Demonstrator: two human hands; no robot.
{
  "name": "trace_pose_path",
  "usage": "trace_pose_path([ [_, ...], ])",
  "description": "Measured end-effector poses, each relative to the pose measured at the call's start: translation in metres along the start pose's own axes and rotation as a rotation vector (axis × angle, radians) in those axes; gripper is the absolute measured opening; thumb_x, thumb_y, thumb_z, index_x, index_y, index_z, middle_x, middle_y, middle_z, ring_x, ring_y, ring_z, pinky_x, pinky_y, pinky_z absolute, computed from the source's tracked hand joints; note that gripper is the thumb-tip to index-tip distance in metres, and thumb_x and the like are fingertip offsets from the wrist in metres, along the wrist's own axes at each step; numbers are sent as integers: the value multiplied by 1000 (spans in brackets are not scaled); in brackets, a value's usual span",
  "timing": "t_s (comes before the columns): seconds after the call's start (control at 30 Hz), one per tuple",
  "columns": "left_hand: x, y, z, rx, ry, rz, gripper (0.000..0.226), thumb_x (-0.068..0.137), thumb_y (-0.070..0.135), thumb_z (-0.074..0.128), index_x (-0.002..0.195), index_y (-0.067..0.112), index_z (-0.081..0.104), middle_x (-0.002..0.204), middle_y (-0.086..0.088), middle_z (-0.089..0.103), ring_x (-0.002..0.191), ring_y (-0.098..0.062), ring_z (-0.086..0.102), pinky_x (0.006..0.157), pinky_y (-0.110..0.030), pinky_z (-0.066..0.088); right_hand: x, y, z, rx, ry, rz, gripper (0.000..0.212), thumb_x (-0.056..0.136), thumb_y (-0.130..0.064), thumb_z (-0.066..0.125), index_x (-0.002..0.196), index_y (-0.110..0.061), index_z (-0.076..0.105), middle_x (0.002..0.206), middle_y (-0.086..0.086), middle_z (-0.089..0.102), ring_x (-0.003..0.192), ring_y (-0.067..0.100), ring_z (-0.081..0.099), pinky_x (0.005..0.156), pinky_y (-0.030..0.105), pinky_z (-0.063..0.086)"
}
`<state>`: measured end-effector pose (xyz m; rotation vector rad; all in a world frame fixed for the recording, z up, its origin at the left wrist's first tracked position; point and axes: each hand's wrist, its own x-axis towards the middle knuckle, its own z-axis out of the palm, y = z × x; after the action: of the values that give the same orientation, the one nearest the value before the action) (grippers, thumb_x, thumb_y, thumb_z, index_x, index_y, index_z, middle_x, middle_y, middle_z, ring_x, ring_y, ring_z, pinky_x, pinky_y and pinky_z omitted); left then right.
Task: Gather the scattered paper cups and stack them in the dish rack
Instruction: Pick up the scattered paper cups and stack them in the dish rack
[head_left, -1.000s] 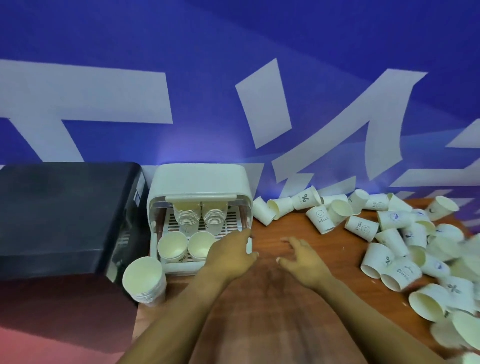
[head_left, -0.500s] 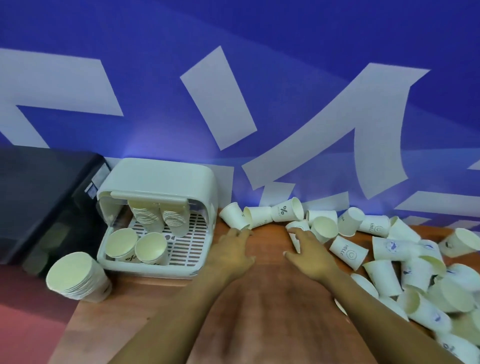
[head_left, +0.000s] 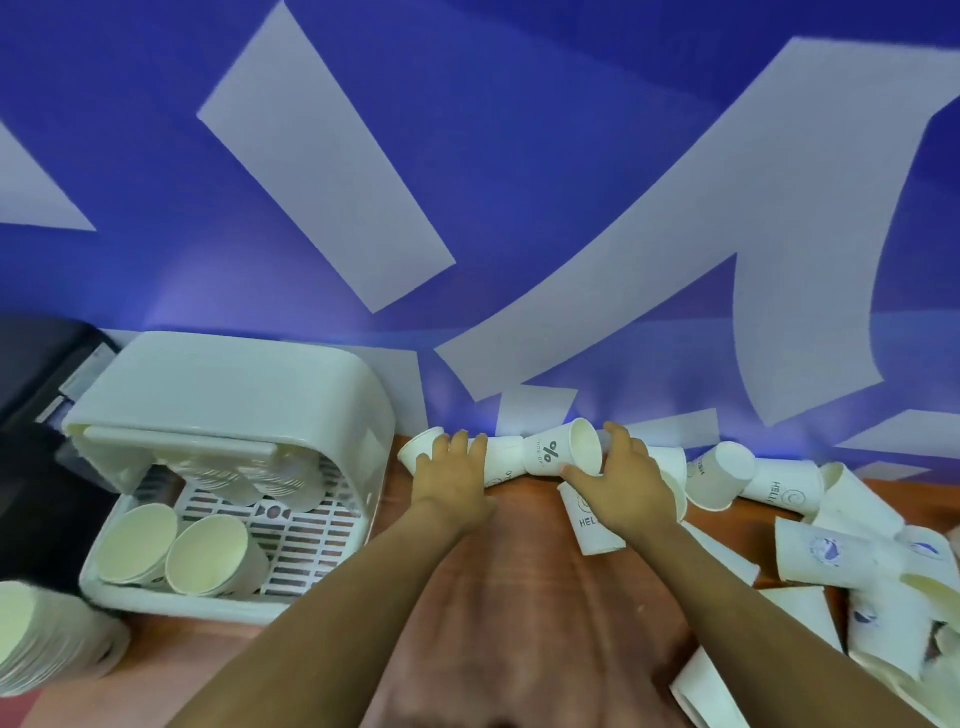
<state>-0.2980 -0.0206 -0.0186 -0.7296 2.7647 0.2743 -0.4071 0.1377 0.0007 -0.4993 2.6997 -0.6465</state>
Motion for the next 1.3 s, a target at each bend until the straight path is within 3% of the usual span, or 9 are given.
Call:
trace_pose_path([
  [0.13, 21, 3, 12, 63, 22, -22, 72, 85, 46, 58, 142, 17, 26, 144, -4, 34, 136, -28, 27, 102, -42, 34, 16, -1, 9, -41, -4, 56, 83, 79, -61, 61, 143, -21, 26, 138, 5, 45, 125, 28, 43, 94, 42, 42],
  [0.3, 36, -3, 20, 142, -22, -61, 76, 89, 39, 54, 149, 16, 13, 155, -8, 20, 145, -31, 11, 110, -46, 25, 28, -1, 23, -26, -48, 86, 85, 83, -63, 54, 147, -18, 21, 145, 6, 41, 129, 29, 40, 95, 43, 42],
  [0.5, 42, -10, 18, 209, 50, -18, 56, 87, 33, 56, 135, 18, 33, 139, -4, 41, 138, -28, 26, 103, -44, 30, 31, -4, 23, 32, -29, 88, 81, 85, -56, 57, 147, -15, 24, 148, 5, 37, 132, 28, 38, 99, 43, 40],
  [0.77, 7, -2, 3, -34, 141, 10, 56, 78, 40, 62, 124, 15, 42, 122, -4, 46, 112, -23, 47, 95, -37, 39, -5, -5, -13, 90, 38, 32, 83, 80, -59, 61, 145, -20, 27, 143, 5, 33, 122, 26, 48, 96, 40, 42],
  [0.97, -40, 8, -31, -213, 227, 50, 58, 75, 40, 68, 120, 14, 44, 118, -5, 51, 106, -22, 54, 83, -33, 46, -50, -17, -48, 140, 131, 33, 92, 74, -65, 63, 145, -21, 27, 139, 6, 30, 118, 28, 50, 94, 39, 44],
  [1.1, -79, 3, -48, -262, 272, 48, 54, 74, 40, 69, 114, 14, 45, 112, -5, 58, 101, -25, 58, 78, -35, 48, -78, -22, -59, 120, 166, -9, 84, 69, -71, 61, 135, -22, 40, 129, 6, 39, 111, 24, 50, 88, 39, 46],
  [1.2, -107, -6, -49, -335, 278, 61, 57, 72, 40, 69, 117, 15, 44, 117, -5, 55, 103, -26, 57, 79, -39, 52, -100, -27, -58, 103, 175, -52, 75, 72, -64, 63, 130, -21, 43, 125, 6, 42, 109, 22, 48, 82, 34, 43],
  [1.3, -133, -18, -45, -376, 285, 82, 67, 78, 45, 65, 134, 20, 37, 133, -3, 46, 112, -26, 54, 87, -39, 51, -122, -33, -52, 62, 177, -47, 79, 77, -55, 67, 141, -24, 32, 133, 6, 35, 115, 25, 50, 87, 35, 44],
])
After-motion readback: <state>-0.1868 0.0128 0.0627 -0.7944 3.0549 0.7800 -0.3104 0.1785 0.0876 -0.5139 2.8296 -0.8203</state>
